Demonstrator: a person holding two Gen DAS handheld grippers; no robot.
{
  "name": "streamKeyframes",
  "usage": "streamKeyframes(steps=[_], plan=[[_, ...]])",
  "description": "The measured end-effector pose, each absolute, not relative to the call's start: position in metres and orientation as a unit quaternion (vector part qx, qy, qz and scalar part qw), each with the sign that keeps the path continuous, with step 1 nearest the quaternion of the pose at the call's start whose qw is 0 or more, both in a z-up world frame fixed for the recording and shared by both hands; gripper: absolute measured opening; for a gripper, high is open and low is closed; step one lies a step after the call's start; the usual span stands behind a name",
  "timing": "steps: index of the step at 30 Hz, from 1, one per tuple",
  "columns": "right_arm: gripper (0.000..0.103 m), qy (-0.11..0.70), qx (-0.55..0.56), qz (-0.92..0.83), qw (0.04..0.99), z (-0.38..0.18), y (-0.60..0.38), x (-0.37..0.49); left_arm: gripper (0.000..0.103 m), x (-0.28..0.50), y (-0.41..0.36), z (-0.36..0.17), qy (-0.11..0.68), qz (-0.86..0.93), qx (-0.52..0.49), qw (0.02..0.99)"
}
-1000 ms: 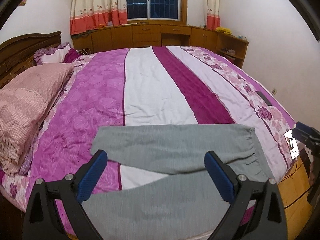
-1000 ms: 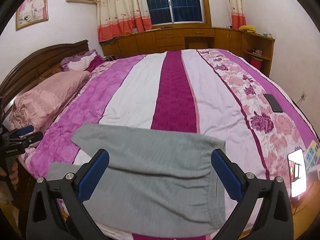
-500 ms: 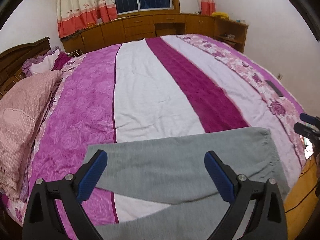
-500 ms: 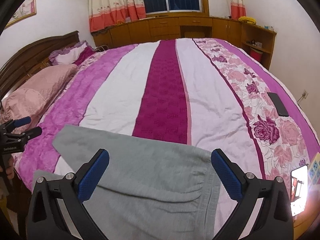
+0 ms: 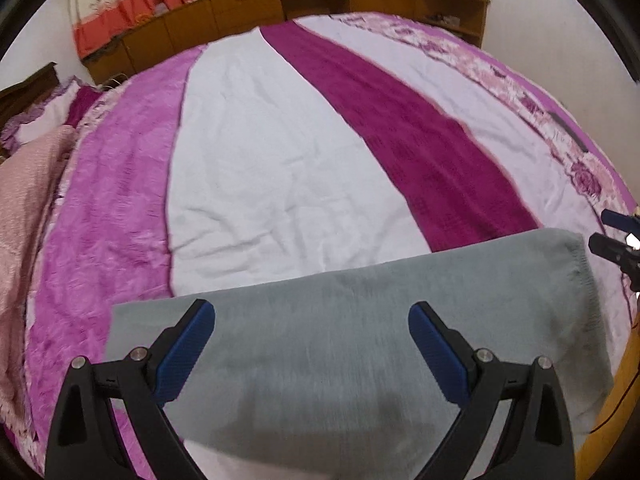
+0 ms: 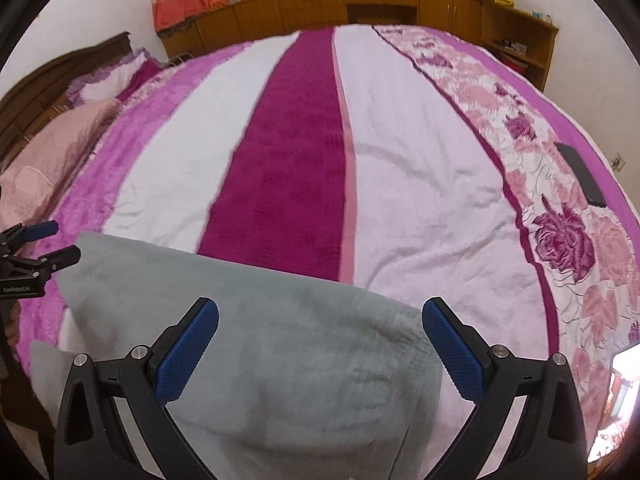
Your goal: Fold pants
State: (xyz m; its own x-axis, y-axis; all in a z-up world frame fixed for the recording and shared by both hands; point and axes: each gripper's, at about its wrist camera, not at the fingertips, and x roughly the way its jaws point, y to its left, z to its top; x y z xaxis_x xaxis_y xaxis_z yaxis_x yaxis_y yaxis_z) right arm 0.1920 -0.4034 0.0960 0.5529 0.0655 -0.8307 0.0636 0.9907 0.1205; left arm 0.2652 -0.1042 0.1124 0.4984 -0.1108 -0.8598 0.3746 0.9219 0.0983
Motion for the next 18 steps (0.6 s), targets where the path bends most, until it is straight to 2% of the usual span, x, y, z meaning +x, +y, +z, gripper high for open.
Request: streamKeyframes(steps=[11, 15, 18], plan=[[0.099, 0.52, 0.02, -0.009, 0.854, 0.035, -0.419, 0.236, 0.1, 0.331, -0.118, 0.047, 0.504, -0.165, 0.173, 0.83], [0.1, 0.544, -0.005, 0.009, 0.839, 0.008, -0.416, 0.246, 0.1, 0.346, -0.123, 0.016, 0.535, -0.186, 0.208, 0.797], [0.1, 0.526, -0.004, 0.015, 0.851, 0.001, -0.418, 0.245, 0.1, 0.345, -0.118, 0.001, 0.543, -0.218, 0.203, 0.785]])
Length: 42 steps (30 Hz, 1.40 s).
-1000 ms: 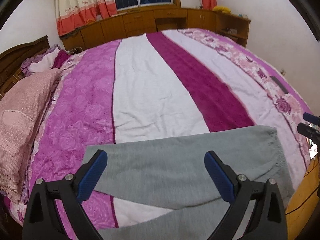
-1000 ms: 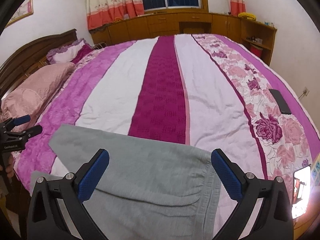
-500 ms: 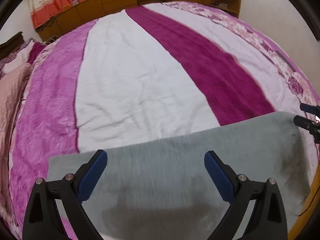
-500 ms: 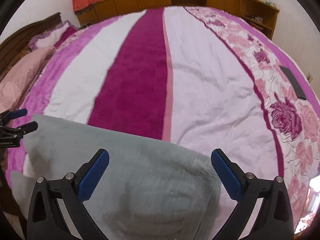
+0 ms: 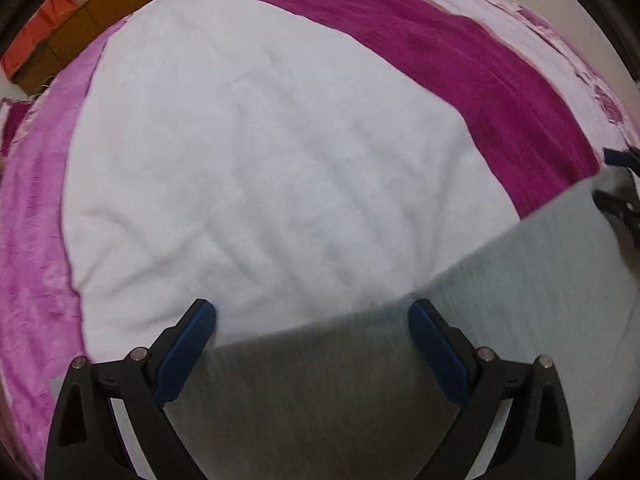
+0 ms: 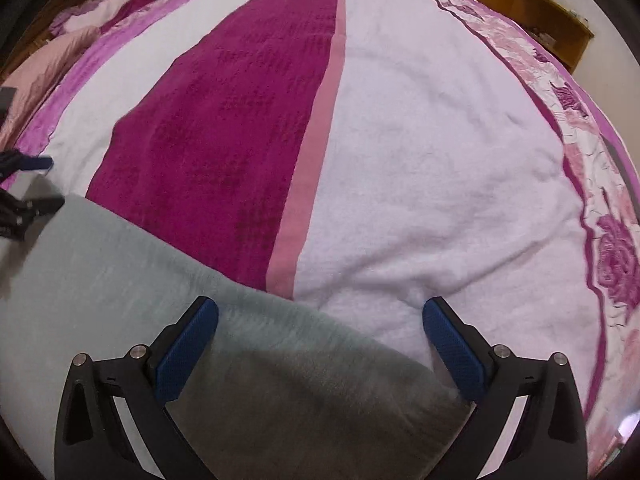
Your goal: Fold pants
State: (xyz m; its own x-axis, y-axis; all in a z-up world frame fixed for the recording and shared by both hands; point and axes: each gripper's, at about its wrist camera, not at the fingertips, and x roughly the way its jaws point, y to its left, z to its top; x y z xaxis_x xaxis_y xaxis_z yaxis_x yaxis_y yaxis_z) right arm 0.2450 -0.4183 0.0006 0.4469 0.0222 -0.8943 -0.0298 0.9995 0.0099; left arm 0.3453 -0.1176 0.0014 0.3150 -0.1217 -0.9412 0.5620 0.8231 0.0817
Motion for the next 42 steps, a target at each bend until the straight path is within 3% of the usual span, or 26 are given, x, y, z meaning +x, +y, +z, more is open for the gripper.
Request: streamKeyframes(steps=[4, 9, 14, 19, 25, 28, 30, 31, 32, 33, 36, 42], plan=[[0.1, 0.5, -0.016, 0.015, 0.866, -0.003, -0.416, 0.24, 0.1, 0.345, -0.098, 0.007, 0.55, -0.249, 0.175, 0.777], [0.1, 0.48, -0.013, 0.018, 0.877, -0.005, -0.419, 0.236, 0.102, 0.333, -0.095, 0.003, 0.518, -0.262, 0.237, 0.779], [0.1, 0.474, -0.02, 0.012, 0.88, -0.006, -0.413, 0.233, 0.103, 0.347, -0.087, -0.008, 0.528, -0.24, 0.168, 0.797], [0.1, 0.472, -0.021, 0.011, 0.881, -0.006, -0.412, 0.235, 0.102, 0.338, -0.086, -0.006, 0.515, -0.21, 0.164, 0.815], [0.099, 0.521, -0.022, -0.026, 0.853, 0.0, -0.405, 0.244, 0.08, 0.312, -0.11, 0.003, 0.496, -0.181, 0.182, 0.83], [0.08, 0.545, -0.054, -0.035, 0.836, 0.009, -0.385, 0.247, 0.067, 0.293, -0.117, 0.003, 0.474, -0.16, 0.184, 0.846], [0.055, 0.552, -0.064, -0.021, 0.831, 0.013, -0.377, 0.246, 0.052, 0.285, -0.122, 0.006, 0.468, -0.153, 0.185, 0.85], [0.049, 0.555, -0.069, -0.009, 0.829, 0.016, -0.375, 0.244, 0.028, 0.281, -0.126, 0.011, 0.463, -0.144, 0.19, 0.854], [0.034, 0.558, -0.073, 0.004, 0.827, 0.019, -0.375, 0.241, 0.007, 0.276, -0.131, 0.016, 0.458, -0.135, 0.202, 0.855], [0.019, 0.558, -0.07, 0.01, 0.827, 0.023, -0.376, 0.238, 0.007, 0.273, -0.135, 0.019, 0.458, -0.134, 0.209, 0.854], [0.001, 0.55, -0.022, 0.029, 0.834, 0.04, -0.389, 0.222, 0.001, 0.266, -0.132, 0.037, 0.442, -0.155, 0.209, 0.858], [0.0, 0.508, 0.017, 0.051, 0.859, 0.081, -0.389, 0.177, 0.001, 0.236, -0.12, 0.08, 0.404, -0.161, 0.19, 0.88]])
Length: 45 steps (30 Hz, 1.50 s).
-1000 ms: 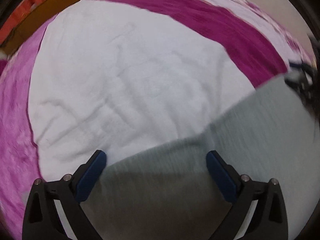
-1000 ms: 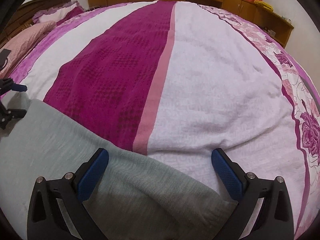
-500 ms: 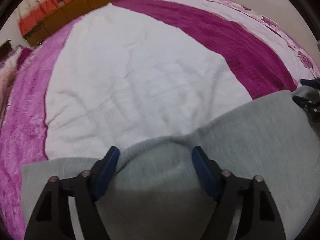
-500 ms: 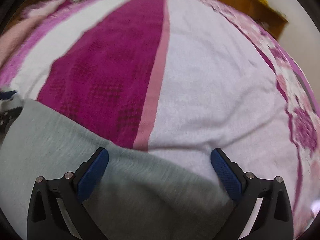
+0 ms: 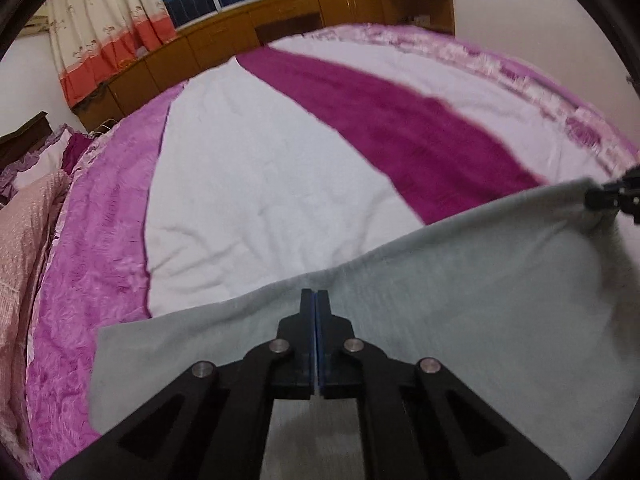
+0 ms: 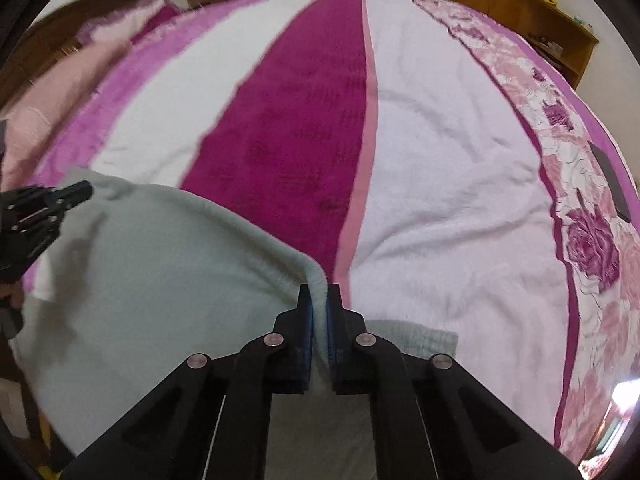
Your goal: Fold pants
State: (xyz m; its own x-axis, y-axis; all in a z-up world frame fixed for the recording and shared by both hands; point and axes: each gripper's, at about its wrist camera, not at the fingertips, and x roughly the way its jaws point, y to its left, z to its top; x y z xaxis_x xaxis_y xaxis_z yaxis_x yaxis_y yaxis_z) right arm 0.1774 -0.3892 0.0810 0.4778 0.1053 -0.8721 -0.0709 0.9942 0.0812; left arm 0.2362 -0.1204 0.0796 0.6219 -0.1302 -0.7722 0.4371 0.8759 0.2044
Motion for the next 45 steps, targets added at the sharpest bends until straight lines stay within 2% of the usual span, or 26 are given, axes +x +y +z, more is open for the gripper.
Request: streamKeyframes(steps=[9, 19, 32, 45], plan=[[0.0, 0.46, -0.014, 0.082, 0.884, 0.118, -0.357, 0.12, 0.001, 0.176, -0.093, 0.138, 0.365, -0.171, 0.136, 0.905], [0.0, 0.437, -0.009, 0.104, 0.893, 0.135, -0.342, 0.065, 0.001, 0.101, -0.07, 0.158, 0.358, -0.176, 0.106, 0.911], [0.0, 0.441, 0.02, 0.127, 0.888, 0.127, -0.34, 0.006, 0.001, 0.016, -0.062, 0.136, 0.404, -0.171, 0.081, 0.895], [0.0, 0.482, 0.023, 0.098, 0.87, 0.064, -0.334, -0.025, 0.001, -0.011, -0.049, 0.076, 0.497, -0.148, 0.038, 0.854]])
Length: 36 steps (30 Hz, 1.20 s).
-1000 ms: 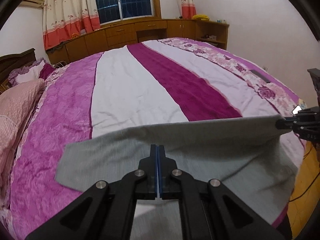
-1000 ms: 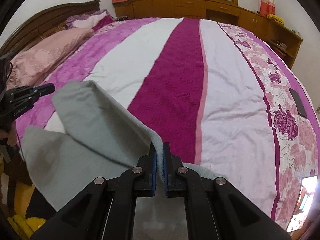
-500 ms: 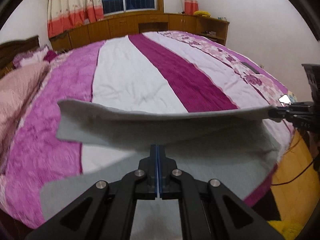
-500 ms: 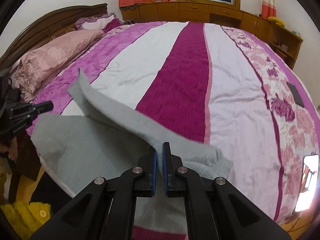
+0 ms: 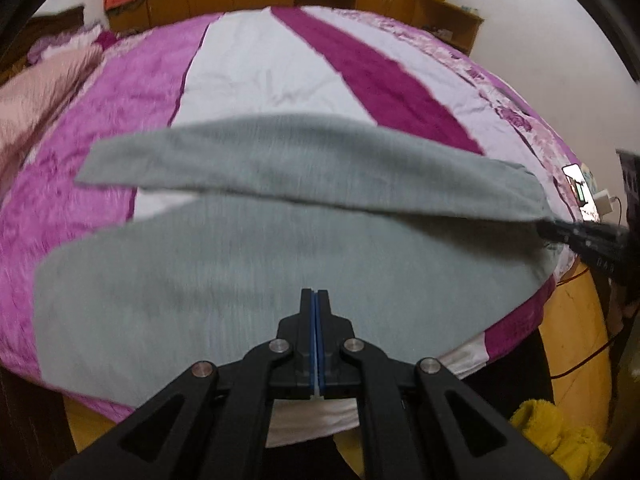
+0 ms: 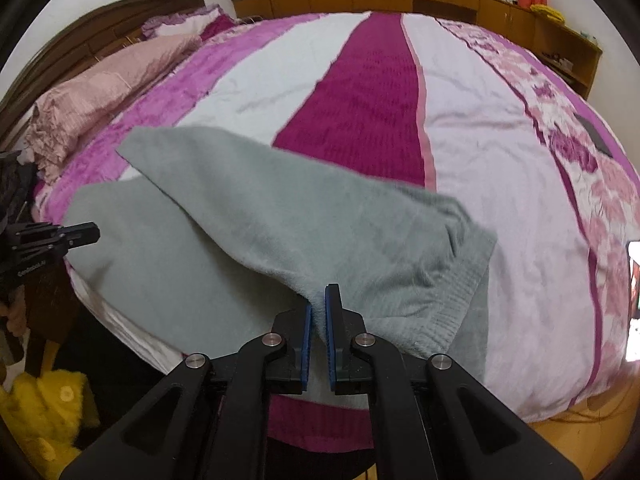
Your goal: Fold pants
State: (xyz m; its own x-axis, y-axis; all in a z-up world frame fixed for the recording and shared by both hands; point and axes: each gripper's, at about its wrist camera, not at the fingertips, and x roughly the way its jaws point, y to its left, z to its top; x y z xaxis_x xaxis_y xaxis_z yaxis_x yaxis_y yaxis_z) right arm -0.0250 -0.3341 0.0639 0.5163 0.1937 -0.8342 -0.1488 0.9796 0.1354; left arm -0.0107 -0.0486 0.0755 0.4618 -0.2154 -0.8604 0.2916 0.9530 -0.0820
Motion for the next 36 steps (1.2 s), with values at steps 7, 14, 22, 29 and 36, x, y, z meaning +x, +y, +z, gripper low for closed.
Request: streamKeyframes(steps=[7, 14, 22, 29, 36], plan=[[0.005, 0.508, 0.041, 0.079, 0.857, 0.03, -0.335, -0.027, 0.01, 0.004, -0.026, 0.063, 0.532, -0.099, -0.008, 0.841], [0.019, 0.507, 0.08, 0.079, 0.854, 0.028, -0.34, -0.033, 0.021, 0.009, -0.011, 0.046, 0.563, -0.056, -0.008, 0.825], [0.031, 0.505, 0.109, 0.058, 0.854, 0.042, -0.35, -0.056, 0.024, 0.007, -0.016, 0.046, 0.562, -0.052, 0.011, 0.825], [0.041, 0.485, 0.144, 0.028, 0.862, 0.055, -0.37, -0.078, 0.024, 0.008, -0.014, 0.056, 0.549, -0.041, -0.003, 0.835], [0.043, 0.475, 0.232, 0.0, 0.849, 0.052, -0.393, -0.077, 0.03, 0.037, -0.006, 0.068, 0.529, -0.055, -0.044, 0.846]])
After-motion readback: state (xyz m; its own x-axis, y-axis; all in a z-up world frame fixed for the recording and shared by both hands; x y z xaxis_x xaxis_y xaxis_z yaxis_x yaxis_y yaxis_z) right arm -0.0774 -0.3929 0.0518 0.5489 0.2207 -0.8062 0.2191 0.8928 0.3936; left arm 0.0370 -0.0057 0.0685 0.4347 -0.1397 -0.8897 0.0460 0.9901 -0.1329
